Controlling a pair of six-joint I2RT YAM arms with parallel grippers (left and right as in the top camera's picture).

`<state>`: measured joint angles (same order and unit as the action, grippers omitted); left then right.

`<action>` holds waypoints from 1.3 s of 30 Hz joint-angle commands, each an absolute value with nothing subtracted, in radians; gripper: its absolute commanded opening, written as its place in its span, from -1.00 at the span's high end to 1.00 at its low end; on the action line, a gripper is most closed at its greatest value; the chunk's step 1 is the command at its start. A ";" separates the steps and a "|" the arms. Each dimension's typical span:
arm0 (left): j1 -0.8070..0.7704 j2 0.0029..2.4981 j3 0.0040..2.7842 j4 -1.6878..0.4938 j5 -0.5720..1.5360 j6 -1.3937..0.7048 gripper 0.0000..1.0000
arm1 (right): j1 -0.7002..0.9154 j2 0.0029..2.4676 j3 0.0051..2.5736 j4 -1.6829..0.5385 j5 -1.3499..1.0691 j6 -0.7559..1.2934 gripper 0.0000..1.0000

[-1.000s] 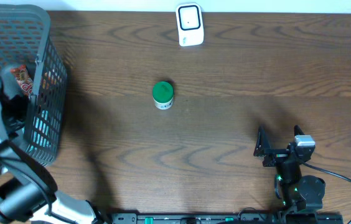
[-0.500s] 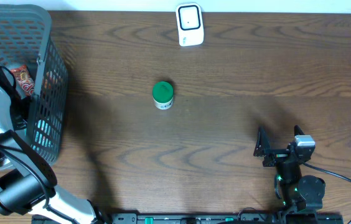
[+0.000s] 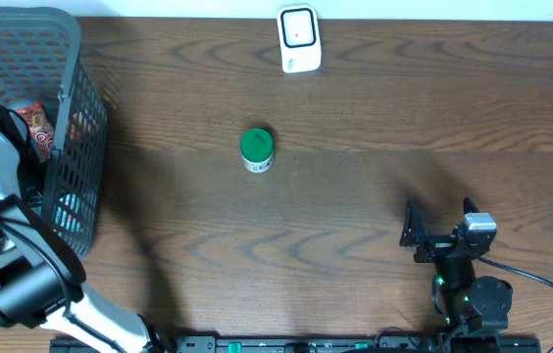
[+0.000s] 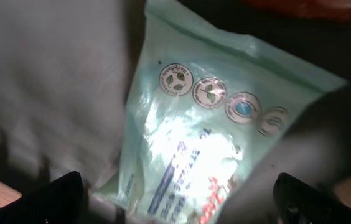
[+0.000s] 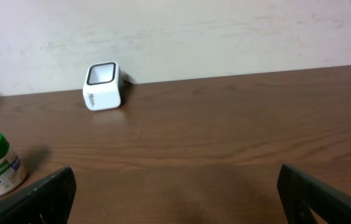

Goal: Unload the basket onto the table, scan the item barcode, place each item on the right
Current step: 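Grasp the wipes pack edge with the left gripper and lift, then carry the wipes pack under the white scanner with the left gripper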

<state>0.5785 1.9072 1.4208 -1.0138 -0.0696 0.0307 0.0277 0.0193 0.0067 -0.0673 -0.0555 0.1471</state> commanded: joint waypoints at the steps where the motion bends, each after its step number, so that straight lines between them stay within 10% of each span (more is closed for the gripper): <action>1: 0.569 1.975 1.419 -1.026 -0.063 0.052 -0.96 | 0.038 0.018 0.006 -0.071 -0.054 0.137 -0.98; 9: 0.569 2.068 1.419 -1.047 -0.060 0.048 -0.98 | 0.038 0.018 0.006 -0.071 -0.054 0.137 -0.98; 15: 0.569 2.068 1.420 -1.058 -0.060 0.048 -0.08 | 0.038 0.018 0.006 -0.071 -0.054 0.137 -0.99; 22: 0.569 2.044 1.560 -1.158 -0.094 0.048 0.31 | 0.038 0.018 0.006 -0.071 -0.054 0.137 -0.99; 39: 0.548 1.938 2.442 -1.504 0.080 -0.049 0.35 | 0.038 0.018 0.006 -0.071 -0.054 0.137 -0.98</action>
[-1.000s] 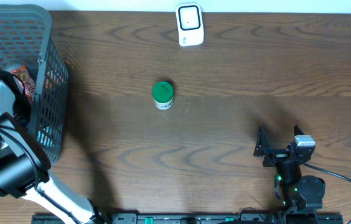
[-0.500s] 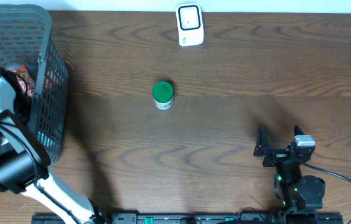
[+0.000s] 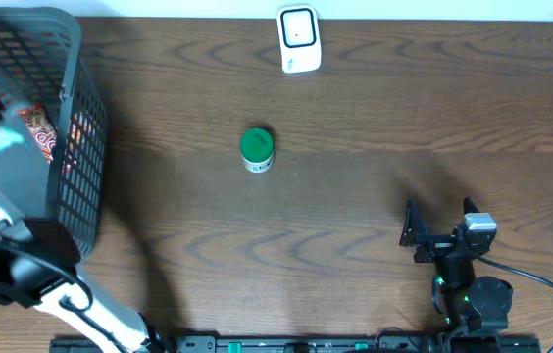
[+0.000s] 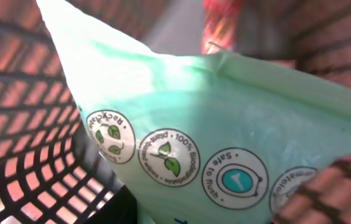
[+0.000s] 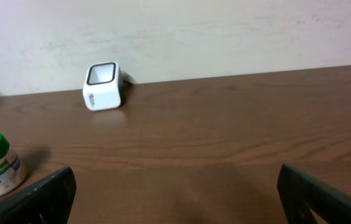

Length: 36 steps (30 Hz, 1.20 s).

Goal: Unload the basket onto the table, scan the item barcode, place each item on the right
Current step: 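Carry the wipes pack under the white scanner with the left gripper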

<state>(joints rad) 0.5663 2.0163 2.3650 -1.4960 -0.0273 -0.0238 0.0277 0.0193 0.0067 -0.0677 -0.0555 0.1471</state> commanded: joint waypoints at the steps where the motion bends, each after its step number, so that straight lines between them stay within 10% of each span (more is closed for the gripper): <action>1: 0.535 1.919 2.449 -1.499 0.102 -0.048 0.34 | 0.038 0.018 0.006 -0.071 -0.054 0.137 -0.98; 19: -0.482 2.011 2.452 -1.311 0.190 -0.084 0.32 | 0.038 0.018 0.006 -0.072 -0.054 0.137 -0.99; 32: -0.757 2.460 2.452 -1.303 0.096 -0.092 0.31 | 0.038 0.018 0.006 -0.071 -0.054 0.137 -0.99; 34: -0.766 2.493 2.451 -1.303 0.096 -0.092 0.12 | 0.038 0.018 0.006 -0.071 -0.054 0.137 -0.98; 36: -0.768 2.504 2.451 -1.303 0.092 -0.094 -0.93 | 0.038 0.018 0.006 -0.071 -0.054 0.137 -0.99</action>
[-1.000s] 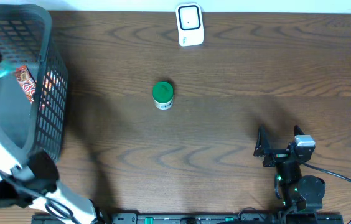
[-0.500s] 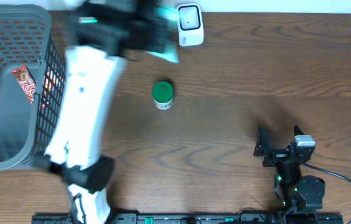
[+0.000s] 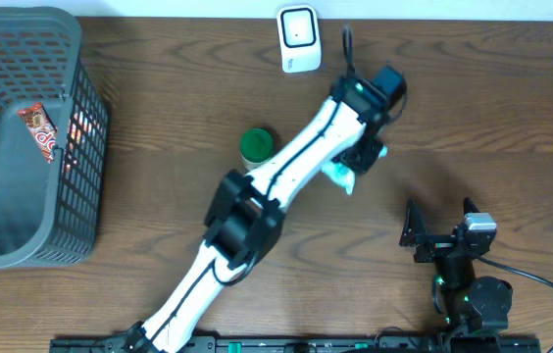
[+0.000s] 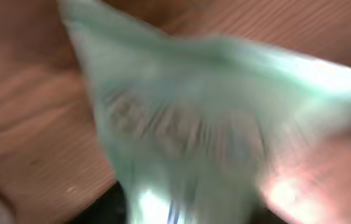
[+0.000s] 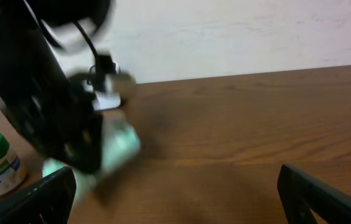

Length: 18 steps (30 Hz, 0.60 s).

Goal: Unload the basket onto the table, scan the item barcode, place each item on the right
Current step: 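Carry the wipes pack under the white scanner with the left gripper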

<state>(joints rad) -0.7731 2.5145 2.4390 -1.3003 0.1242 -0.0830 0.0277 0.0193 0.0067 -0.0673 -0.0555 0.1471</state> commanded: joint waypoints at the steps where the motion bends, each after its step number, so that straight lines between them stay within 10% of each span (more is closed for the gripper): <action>1: -0.766 2.503 2.452 -1.301 0.075 -0.113 -1.00 | 0.038 0.018 0.006 -0.071 -0.054 0.137 -0.99; 9: -0.710 2.426 2.452 -1.301 0.020 -0.181 -0.99 | 0.038 0.018 0.006 -0.071 -0.054 0.137 -0.99; 14: -0.706 2.423 2.451 -1.293 0.151 -0.182 0.63 | 0.038 0.018 0.006 -0.071 -0.054 0.137 -0.99; 18: -0.715 2.426 2.444 -1.292 0.204 -0.187 0.85 | 0.038 0.018 0.006 -0.071 -0.054 0.137 -0.98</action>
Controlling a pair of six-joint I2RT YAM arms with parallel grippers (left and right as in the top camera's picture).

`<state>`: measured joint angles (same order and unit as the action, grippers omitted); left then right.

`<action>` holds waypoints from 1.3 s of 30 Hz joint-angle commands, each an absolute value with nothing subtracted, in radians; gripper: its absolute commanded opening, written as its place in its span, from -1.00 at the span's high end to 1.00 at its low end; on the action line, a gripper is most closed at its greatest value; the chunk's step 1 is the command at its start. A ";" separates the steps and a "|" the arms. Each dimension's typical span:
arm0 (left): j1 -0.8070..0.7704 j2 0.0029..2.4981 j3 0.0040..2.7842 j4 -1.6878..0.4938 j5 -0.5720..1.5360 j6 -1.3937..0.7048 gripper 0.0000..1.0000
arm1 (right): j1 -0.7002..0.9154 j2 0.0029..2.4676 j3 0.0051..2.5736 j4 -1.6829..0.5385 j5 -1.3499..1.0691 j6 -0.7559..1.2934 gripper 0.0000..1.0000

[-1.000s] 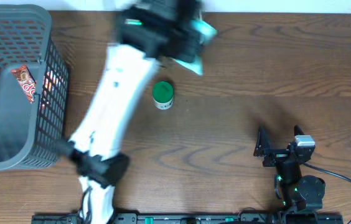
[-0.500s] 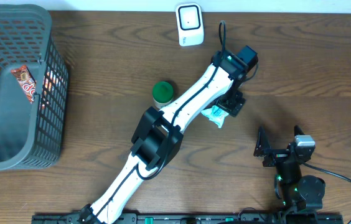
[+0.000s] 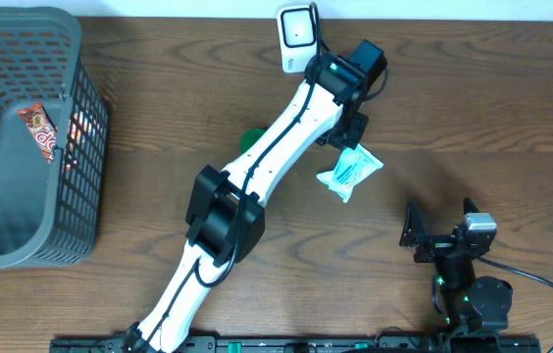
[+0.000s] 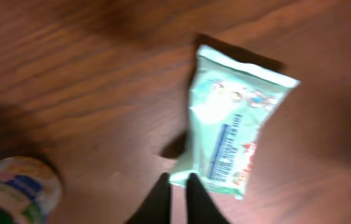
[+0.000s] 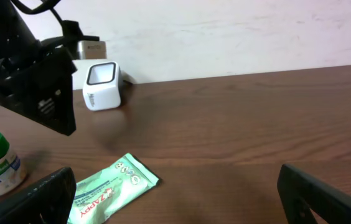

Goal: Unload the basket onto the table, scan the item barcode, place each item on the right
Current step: 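Carry the wipes pack under the white scanner with the left gripper, then drop the wipes pack on the table right of the jar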

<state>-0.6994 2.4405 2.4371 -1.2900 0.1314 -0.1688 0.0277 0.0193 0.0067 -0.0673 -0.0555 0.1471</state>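
Note:
A mint-green wipes packet (image 3: pixel 348 172) lies flat on the table, printed side up, and also shows in the left wrist view (image 4: pixel 238 134) and the right wrist view (image 5: pixel 110 190). My left gripper (image 3: pixel 347 132) hangs above its near end, fingers (image 4: pixel 177 183) shut together on nothing. The white scanner (image 3: pixel 298 37) stands at the table's far edge and is seen again in the right wrist view (image 5: pixel 102 85). My right gripper (image 3: pixel 422 233) rests open at the front right, well apart from the packet, its fingers (image 5: pixel 45 196) spread wide.
A green-lidded jar (image 3: pixel 253 143) stands left of the packet, partly hidden by my left arm. A dark mesh basket (image 3: pixel 71 147) at the far left holds a red snack packet (image 3: pixel 37 130). A wall rises behind the scanner.
The packet was in my left gripper just above the table right of the jar. Now it lies flat on the wood, let go, and the gripper is shut, empty, above it.
My left gripper was open over the green packet inside the basket. Then it held the packet up within the basket. Then it had the packet over the middle of the table. Now the packet lies there, released. The right arm has not moved.

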 commanded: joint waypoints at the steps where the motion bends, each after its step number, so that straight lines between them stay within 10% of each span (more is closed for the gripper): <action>1: -0.717 2.426 2.440 -1.294 0.202 -0.194 0.85 | 0.038 0.018 0.006 -0.071 -0.054 0.137 -0.99; 30: -0.696 2.338 2.128 -1.169 0.236 -0.204 0.85 | 0.038 0.018 0.006 -0.071 -0.054 0.137 -0.99; 39: -0.632 1.956 2.208 -1.139 -0.049 -0.125 -0.42 | 0.038 0.018 0.006 -0.071 -0.054 0.137 -0.99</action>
